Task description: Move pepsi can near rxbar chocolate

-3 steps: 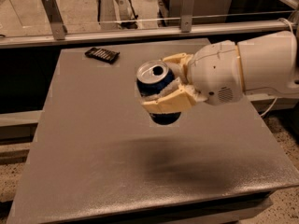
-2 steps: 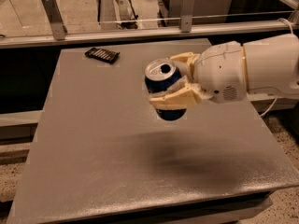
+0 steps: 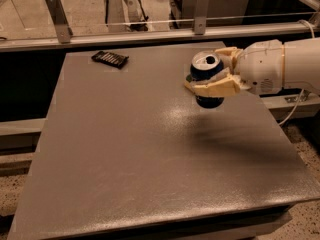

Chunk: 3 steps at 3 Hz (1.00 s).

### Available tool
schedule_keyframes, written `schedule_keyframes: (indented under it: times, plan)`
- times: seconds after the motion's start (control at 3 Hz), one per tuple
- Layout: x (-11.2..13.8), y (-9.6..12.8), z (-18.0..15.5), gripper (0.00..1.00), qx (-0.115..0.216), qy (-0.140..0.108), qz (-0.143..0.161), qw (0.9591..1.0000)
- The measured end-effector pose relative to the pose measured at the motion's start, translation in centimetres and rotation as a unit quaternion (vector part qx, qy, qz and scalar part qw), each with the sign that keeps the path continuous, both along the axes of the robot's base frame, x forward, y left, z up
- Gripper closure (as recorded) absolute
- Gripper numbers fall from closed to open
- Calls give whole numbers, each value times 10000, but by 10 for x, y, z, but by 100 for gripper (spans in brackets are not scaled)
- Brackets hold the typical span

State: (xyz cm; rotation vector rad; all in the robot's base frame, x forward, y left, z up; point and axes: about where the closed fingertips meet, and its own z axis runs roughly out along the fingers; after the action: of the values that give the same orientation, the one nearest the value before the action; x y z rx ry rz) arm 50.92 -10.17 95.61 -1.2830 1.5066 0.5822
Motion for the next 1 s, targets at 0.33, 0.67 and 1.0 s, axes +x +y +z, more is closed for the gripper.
schedule_keyframes:
  times: [0.33,0.67,1.0]
  plan:
    - [39,-42,-18,100,236,-115,-375,9990]
    - [67,-76,-36,100,549,-204,-680,9960]
    - [88,-97,-49,100,825,-286,-828,9927]
